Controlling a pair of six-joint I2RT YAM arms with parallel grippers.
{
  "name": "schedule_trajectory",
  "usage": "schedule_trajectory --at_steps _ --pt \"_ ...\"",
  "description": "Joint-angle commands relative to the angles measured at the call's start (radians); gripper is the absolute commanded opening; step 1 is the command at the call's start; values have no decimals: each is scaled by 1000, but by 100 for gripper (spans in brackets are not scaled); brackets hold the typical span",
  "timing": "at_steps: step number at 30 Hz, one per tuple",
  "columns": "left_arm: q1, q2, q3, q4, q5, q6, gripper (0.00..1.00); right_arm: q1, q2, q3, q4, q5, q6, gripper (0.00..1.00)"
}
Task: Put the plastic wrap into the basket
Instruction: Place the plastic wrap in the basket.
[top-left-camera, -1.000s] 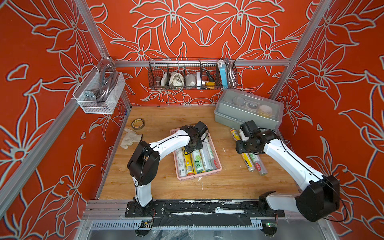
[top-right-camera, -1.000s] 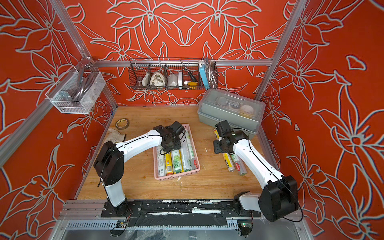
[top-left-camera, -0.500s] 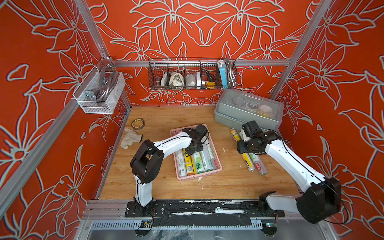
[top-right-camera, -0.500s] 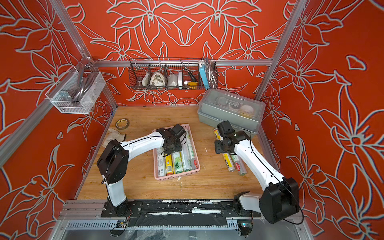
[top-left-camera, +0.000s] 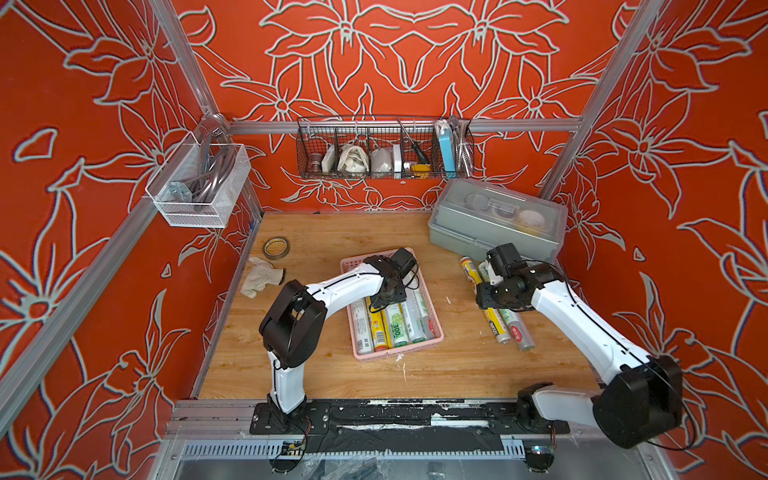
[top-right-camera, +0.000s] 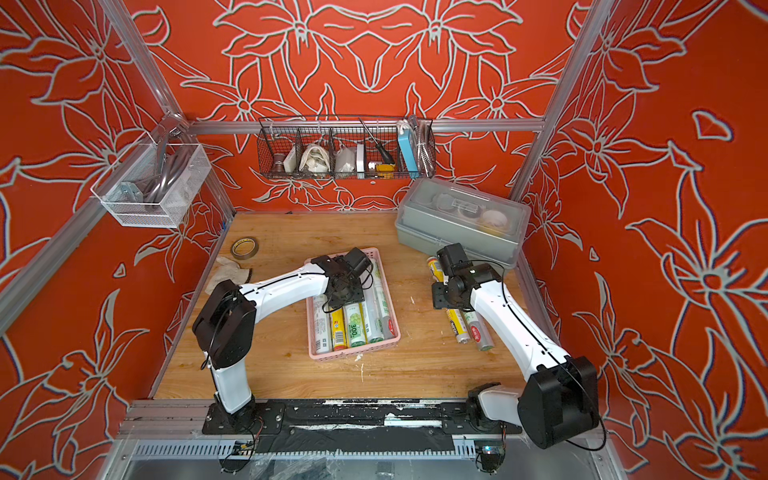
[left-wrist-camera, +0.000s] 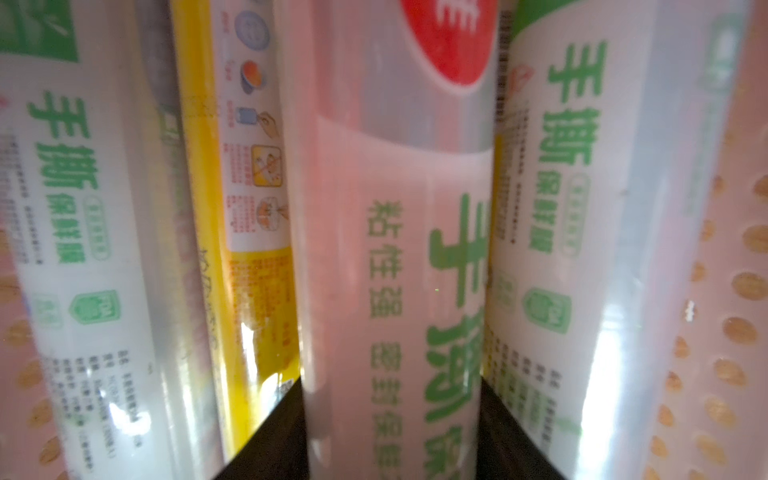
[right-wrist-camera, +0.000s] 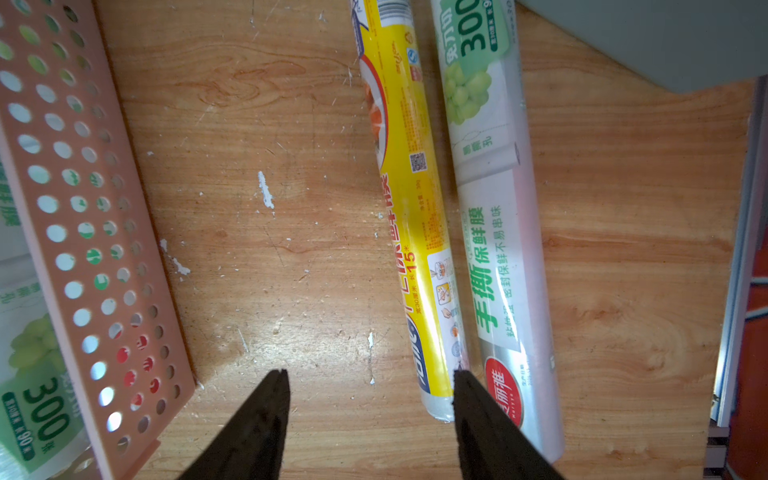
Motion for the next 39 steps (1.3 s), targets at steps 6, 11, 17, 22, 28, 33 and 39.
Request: schedule_trajectory --at_steps 6,11,17,22,28,33,39 --pt "-17 -45 33 36 55 5 56 -11 26 -20 -6 10 3 63" --pt "-17 -94 34 29 56 11 56 -20 51 -23 -8 16 -1 63" --pt "-17 -147 38 28 62 31 56 -55 118 -25 14 3 0 64" --pt "-16 -189 69 -44 32 61 56 -80 187 -25 34 -11 -10 64" --pt "-10 -296 73 -83 7 120 57 -86 257 -19 64 -16 -26 64" --pt "22 -413 18 -82 5 171 61 -88 301 -8 82 -7 -42 65" --pt "91 -562 -96 -60 21 230 67 -90 335 10 99 23 -56 64"
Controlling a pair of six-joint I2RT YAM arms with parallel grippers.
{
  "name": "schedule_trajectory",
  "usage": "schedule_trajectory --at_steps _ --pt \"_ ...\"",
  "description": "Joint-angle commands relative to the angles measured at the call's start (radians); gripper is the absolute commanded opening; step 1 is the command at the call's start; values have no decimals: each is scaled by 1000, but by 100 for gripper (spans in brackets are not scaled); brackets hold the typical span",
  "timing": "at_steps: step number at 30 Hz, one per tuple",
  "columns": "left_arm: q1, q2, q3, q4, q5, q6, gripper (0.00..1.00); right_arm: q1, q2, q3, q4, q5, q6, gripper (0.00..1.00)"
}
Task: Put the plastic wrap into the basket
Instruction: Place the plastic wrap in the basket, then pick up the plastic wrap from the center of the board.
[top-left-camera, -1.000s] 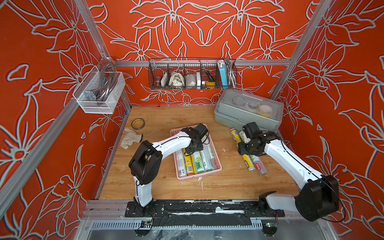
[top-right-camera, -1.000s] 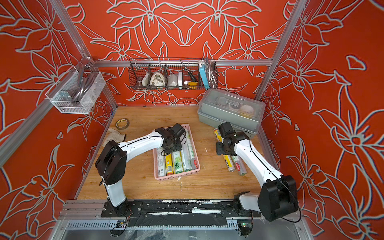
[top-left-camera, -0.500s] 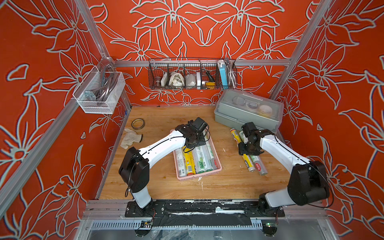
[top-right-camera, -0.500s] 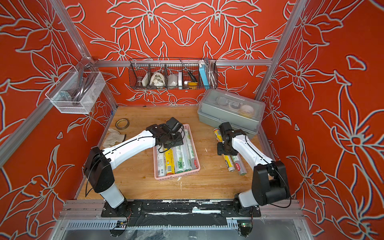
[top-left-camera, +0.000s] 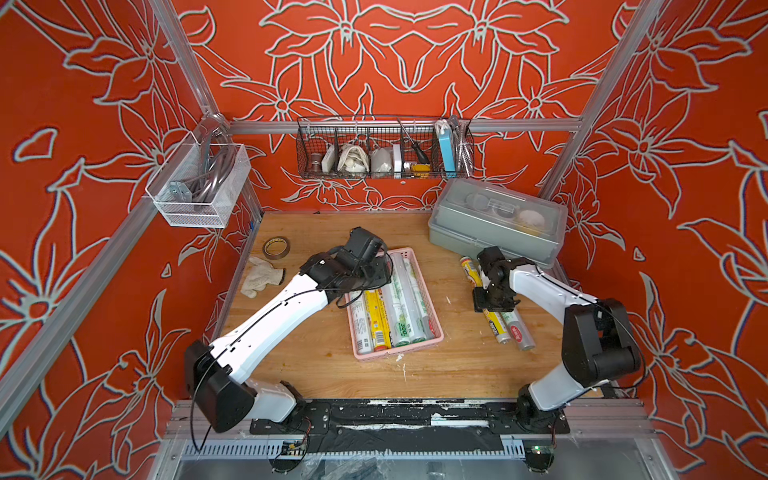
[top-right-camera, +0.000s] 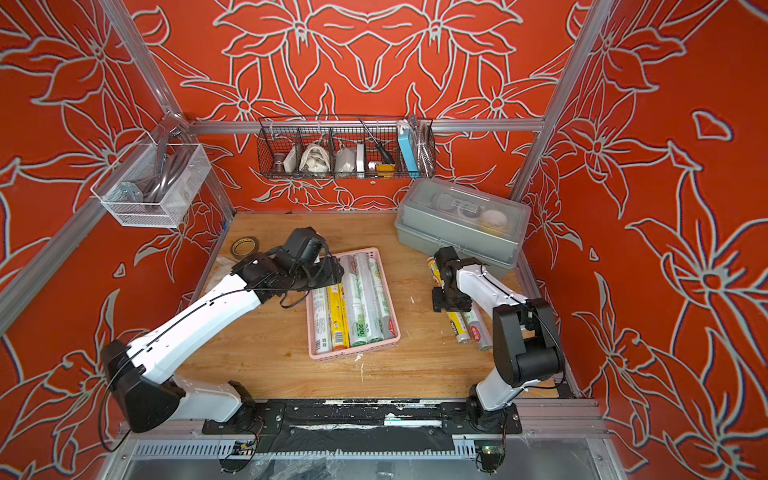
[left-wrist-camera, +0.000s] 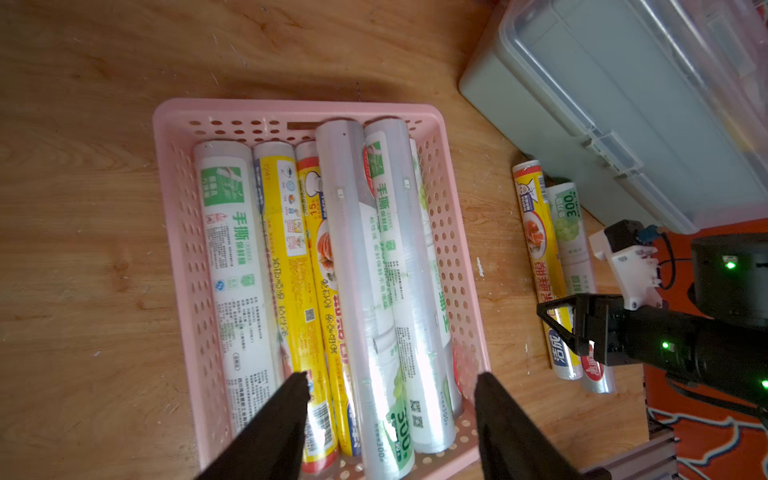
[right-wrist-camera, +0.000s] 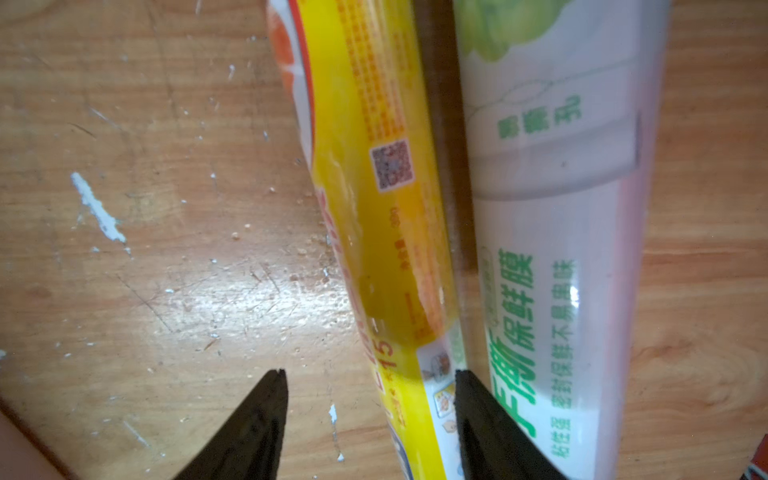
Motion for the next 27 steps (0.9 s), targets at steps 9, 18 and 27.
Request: schedule_trajectory --at_steps 9,18,27 --pt "83 -185 -152 5 28 120 72 -9 94 56 34 56 -36 63" --pt "100 -204 -175 6 37 129 73 -9 145 86 57 44 -50 61" --pt "115 -210 -179 5 54 136 73 -9 189 115 71 46 -50 56"
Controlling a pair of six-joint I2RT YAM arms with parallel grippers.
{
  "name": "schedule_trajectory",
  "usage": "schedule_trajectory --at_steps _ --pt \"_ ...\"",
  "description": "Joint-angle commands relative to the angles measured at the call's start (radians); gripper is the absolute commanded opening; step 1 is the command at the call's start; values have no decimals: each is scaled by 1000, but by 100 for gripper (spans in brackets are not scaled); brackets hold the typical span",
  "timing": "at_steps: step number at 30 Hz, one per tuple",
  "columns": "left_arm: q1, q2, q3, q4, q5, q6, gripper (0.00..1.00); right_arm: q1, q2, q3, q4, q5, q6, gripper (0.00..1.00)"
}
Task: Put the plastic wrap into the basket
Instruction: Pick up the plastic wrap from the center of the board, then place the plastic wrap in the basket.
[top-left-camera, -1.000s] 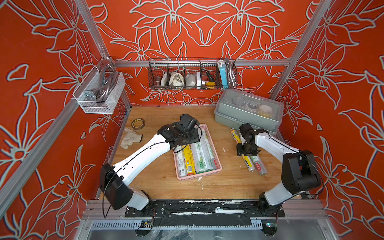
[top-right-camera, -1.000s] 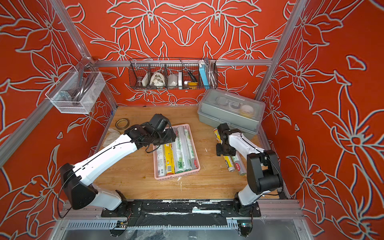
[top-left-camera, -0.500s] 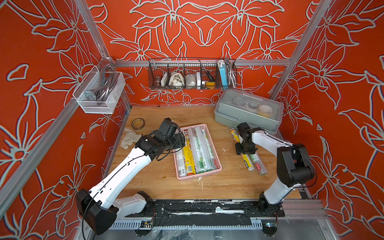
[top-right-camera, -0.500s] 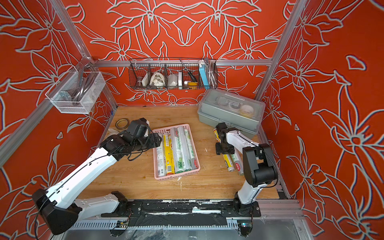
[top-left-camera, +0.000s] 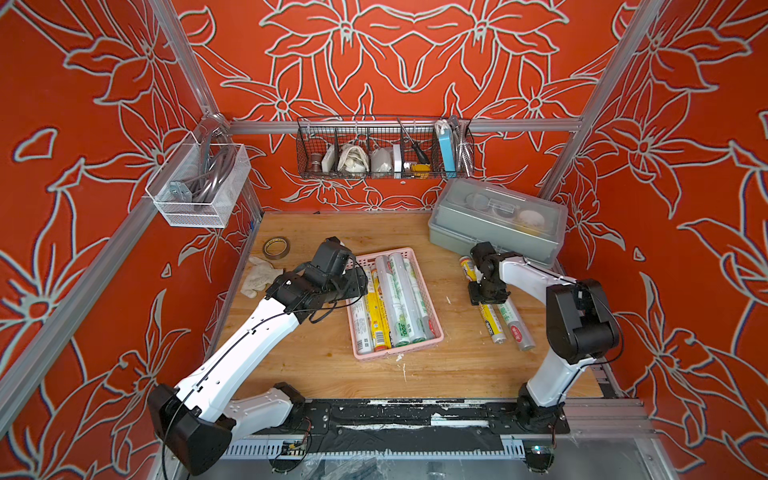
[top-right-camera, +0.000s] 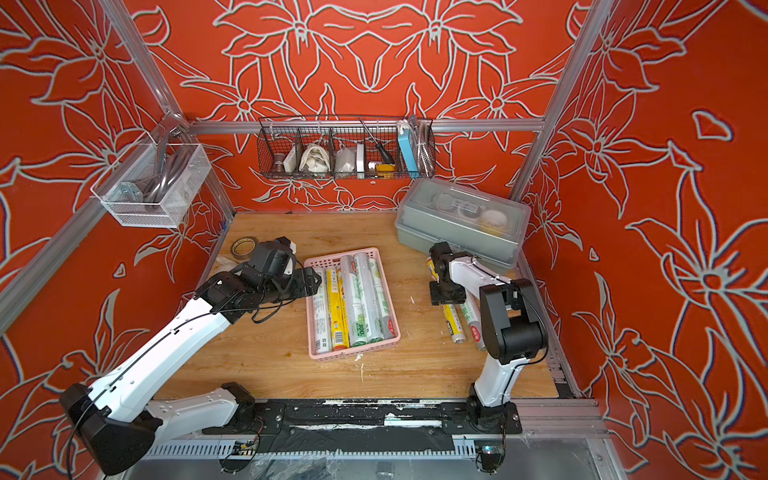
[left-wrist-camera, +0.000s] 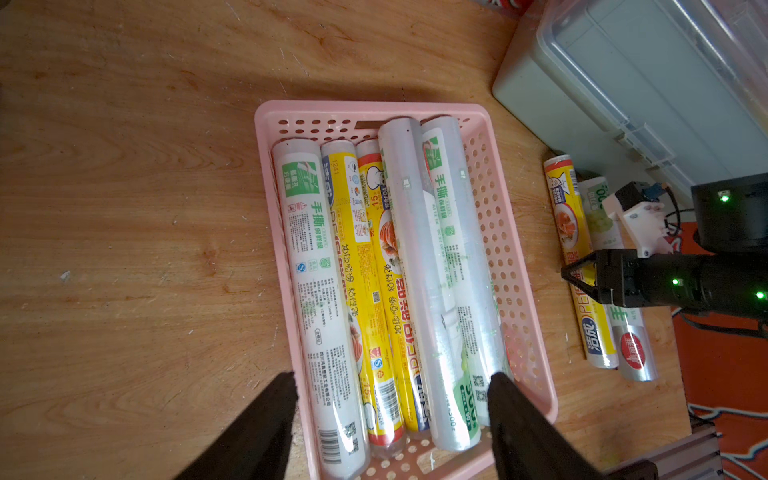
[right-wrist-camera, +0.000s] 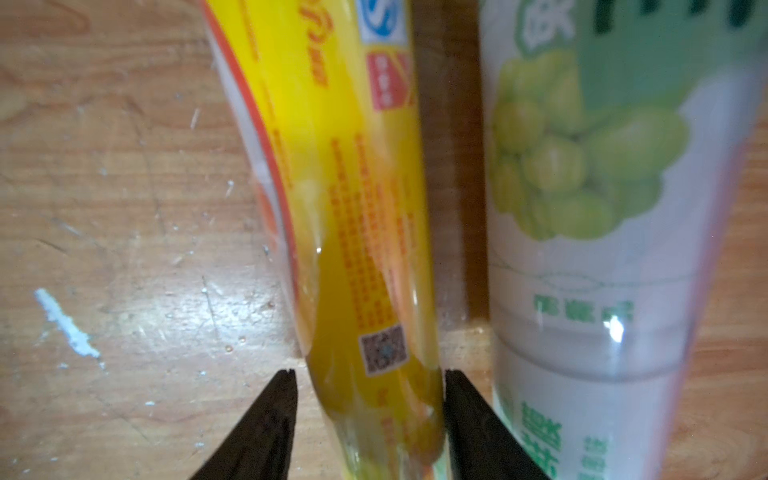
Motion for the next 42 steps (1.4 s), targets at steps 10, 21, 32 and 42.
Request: schedule_trajectory --at_steps 10,21,32,42 --pt "27 -40 -13 -2 19 23 73 -2 47 44 -15 6 -2 45" --pt "34 -41 -24 1 20 16 73 98 -205 107 -147 -157 76 31" --pt "35 -72 -38 -10 19 4 73 342 -250 249 -66 -286 370 28" --pt "41 -166 -29 -68 -63 8 73 516 -101 402 -23 -269 476 26"
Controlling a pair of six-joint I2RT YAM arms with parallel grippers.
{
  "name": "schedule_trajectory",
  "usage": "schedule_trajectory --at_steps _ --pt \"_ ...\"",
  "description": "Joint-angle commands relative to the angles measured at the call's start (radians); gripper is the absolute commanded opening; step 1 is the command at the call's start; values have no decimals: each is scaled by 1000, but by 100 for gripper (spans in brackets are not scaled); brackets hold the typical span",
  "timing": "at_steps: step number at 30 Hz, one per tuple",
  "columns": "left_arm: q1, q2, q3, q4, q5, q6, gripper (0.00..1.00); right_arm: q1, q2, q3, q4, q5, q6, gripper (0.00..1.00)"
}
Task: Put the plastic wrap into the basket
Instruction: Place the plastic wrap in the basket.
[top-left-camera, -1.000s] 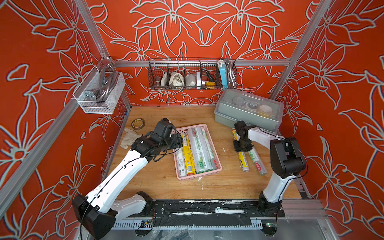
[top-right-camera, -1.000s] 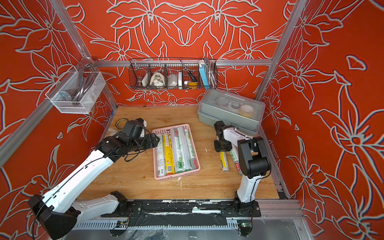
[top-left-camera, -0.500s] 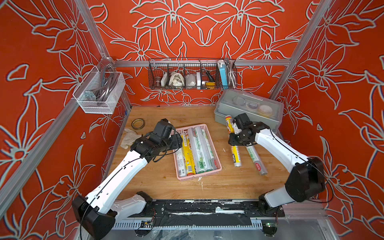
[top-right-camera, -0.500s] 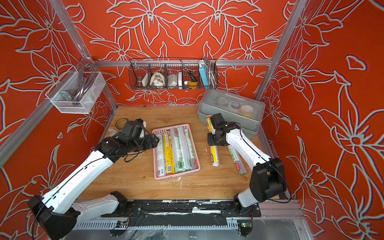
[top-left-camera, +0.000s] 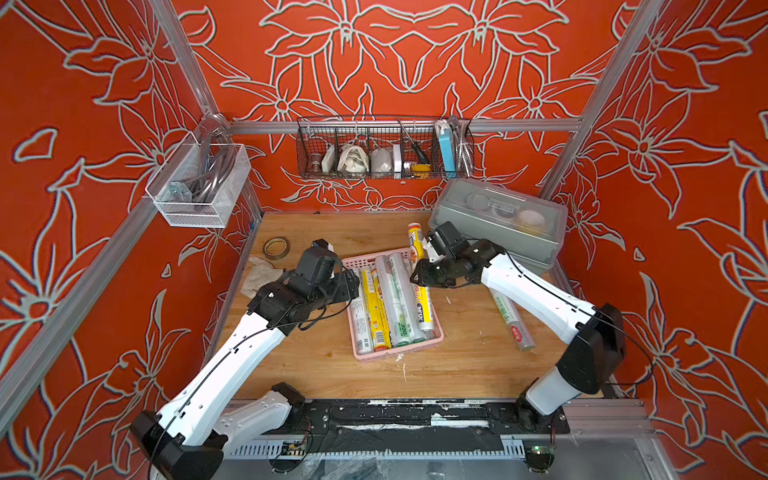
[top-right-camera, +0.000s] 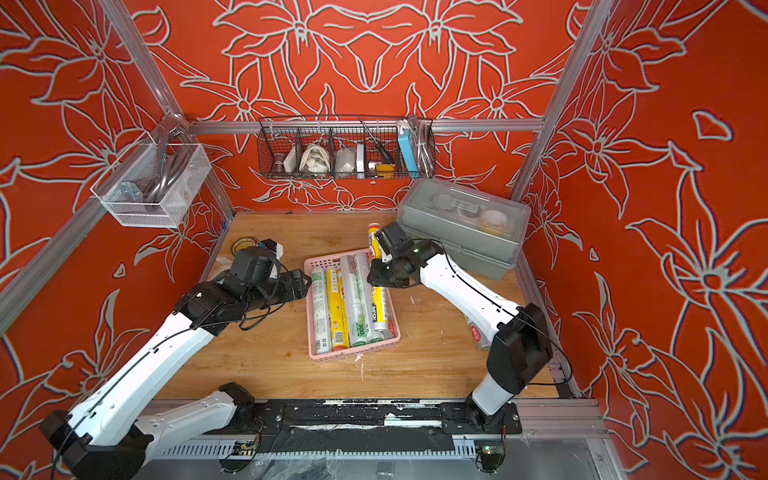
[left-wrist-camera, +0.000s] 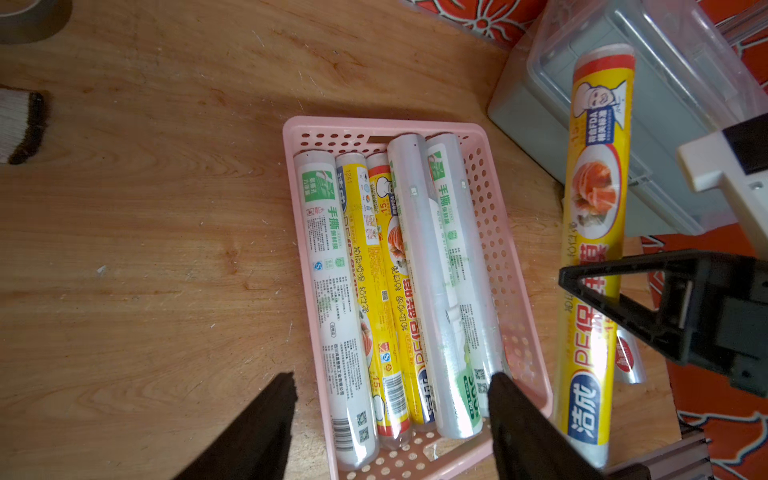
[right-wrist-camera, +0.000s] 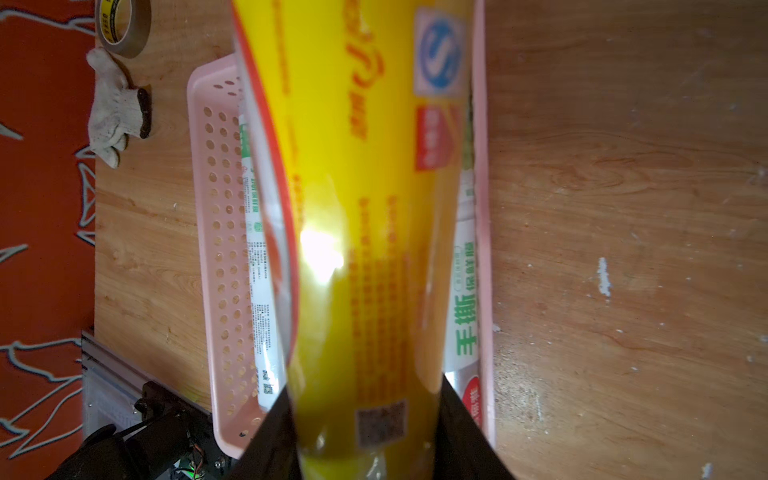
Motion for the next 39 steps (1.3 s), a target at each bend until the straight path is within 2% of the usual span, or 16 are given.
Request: schedule_trajectory --at_steps 1,8,17,28,31,35,39 --pt "8 -68 4 -42 -55 2 73 66 48 78 12 21 55 26" --pt "10 -148 -5 -54 -95 17 75 187 212 268 -65 88 76 23" --pt "13 -179 -25 -61 -105 30 76 252 425 455 -192 195 82 24" --pt "16 -205 -39 -63 -114 40 77 261 541 475 -173 218 105 28" --pt "16 -216 -43 -58 -117 41 78 265 565 483 -183 223 108 33" --pt "19 -221 -47 -51 -104 35 79 266 579 490 -189 233 113 48" --pt "20 -224 -36 -48 -87 32 79 266 568 505 -214 260 110 53"
